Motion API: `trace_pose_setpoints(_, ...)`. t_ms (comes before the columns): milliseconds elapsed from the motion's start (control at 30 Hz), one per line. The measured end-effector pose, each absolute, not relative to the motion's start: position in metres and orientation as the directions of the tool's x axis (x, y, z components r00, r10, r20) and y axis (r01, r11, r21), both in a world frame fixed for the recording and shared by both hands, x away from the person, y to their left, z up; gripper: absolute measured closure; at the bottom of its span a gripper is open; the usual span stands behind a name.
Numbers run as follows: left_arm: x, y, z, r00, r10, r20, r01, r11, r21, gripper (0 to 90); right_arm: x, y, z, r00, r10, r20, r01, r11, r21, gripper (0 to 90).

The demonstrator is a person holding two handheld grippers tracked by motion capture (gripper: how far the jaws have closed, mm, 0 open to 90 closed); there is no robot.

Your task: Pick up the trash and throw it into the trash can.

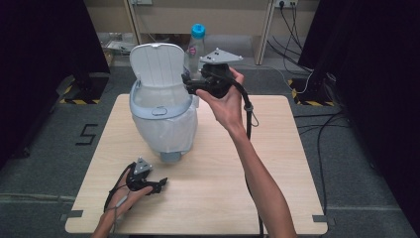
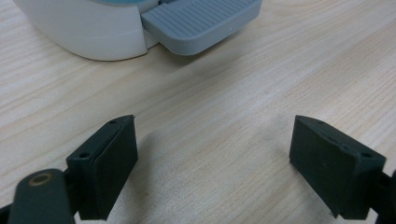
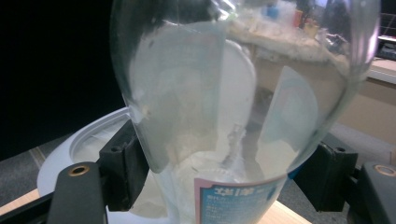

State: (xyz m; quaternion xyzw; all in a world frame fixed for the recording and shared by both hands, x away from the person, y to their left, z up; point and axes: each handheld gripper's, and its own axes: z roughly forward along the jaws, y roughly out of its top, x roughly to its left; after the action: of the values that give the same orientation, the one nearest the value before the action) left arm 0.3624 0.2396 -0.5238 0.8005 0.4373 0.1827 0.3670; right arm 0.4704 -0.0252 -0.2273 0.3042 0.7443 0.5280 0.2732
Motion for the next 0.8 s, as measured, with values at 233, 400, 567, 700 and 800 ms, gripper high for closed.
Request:
trace_pose_setpoints(233, 0.362, 0.239, -0.524, 0.551, 0.834, -0.029, 0.565, -0.348, 0.748, 14.3, 0.476, -0.001, -0.227, -0.697, 0.713, -0.075, 0.17, 0.266, 0.949, 27.8)
trace_pose_setpoints(400, 0.362, 0.24, -0.524, 0.552, 0.834, -0.029, 0.565, -0.348, 0.748, 14.3, 0.481, 0.017, -0.231, -0.711, 0.7, -0.075, 0.179, 0.283, 0.942, 27.8)
trace_pose_setpoints(567, 0.362, 0.24, -0.524, 0.551, 0.834, -0.027, 0.565, -0.35, 0.747, 14.3, 0.488, 0.033, -0.237, -0.724, 0.686, -0.073, 0.193, 0.302, 0.933, 27.8)
trace_pose_setpoints(700, 0.362, 0.24, -0.524, 0.551, 0.834, -0.028, 0.566, -0.348, 0.748, 14.3, 0.495, 0.045, -0.247, -0.738, 0.672, -0.067, 0.215, 0.328, 0.92, 27.8)
trace_pose_setpoints(800, 0.362, 0.239, -0.524, 0.55, 0.834, -0.033, 0.568, -0.345, 0.747, 14.3, 0.5, 0.051, -0.255, -0.755, 0.653, -0.064, 0.231, 0.355, 0.906, 27.7)
